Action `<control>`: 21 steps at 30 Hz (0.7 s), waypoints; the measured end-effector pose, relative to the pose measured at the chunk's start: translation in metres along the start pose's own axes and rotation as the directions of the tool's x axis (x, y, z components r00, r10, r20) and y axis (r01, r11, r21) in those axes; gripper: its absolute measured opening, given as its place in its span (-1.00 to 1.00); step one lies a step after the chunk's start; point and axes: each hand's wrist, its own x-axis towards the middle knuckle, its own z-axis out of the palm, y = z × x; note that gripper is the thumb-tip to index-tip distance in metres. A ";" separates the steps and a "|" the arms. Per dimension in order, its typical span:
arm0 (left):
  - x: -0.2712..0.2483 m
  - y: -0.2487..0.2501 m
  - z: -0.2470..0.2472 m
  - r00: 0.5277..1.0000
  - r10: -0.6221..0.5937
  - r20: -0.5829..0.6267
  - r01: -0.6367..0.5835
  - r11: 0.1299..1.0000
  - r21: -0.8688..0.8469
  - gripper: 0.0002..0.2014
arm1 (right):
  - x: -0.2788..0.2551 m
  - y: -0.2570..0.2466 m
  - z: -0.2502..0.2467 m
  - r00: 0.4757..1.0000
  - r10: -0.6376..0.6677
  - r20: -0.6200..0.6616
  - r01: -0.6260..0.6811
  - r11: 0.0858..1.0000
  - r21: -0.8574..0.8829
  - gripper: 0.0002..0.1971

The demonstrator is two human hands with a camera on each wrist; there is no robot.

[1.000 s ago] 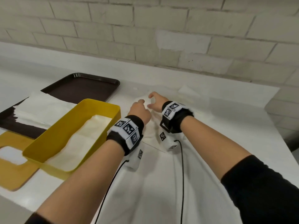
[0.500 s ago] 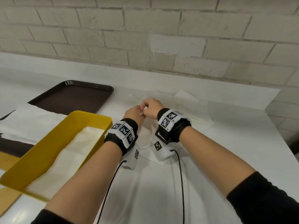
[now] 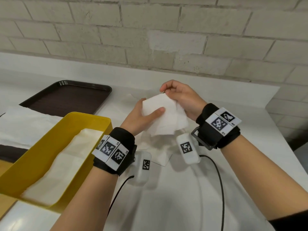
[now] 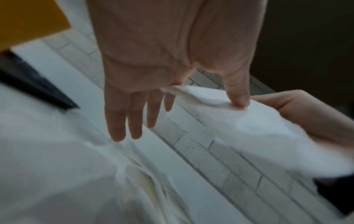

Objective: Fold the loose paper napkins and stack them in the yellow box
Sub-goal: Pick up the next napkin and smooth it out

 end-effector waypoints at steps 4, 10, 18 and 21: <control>-0.009 0.002 0.006 0.998 -0.062 0.005 0.061 0.962 -0.268 -0.76 | -0.007 -0.004 -0.006 0.995 -0.040 -0.091 0.027 0.991 -0.130 -0.68; -0.017 0.004 0.007 0.985 -0.089 -0.145 0.028 0.924 -0.381 -0.86 | -0.020 0.003 -0.004 0.995 -0.072 -0.069 0.012 0.777 -0.630 -0.75; -0.027 0.009 0.000 0.988 -0.120 -0.094 0.068 0.899 -0.433 -0.75 | -0.042 0.007 0.017 0.987 -0.048 0.154 0.141 0.722 -0.678 -0.39; -0.028 0.006 -0.002 0.987 -0.159 0.037 0.151 0.794 -0.589 -0.74 | -0.042 0.011 0.025 0.986 -0.121 0.112 0.165 0.711 -0.684 -0.51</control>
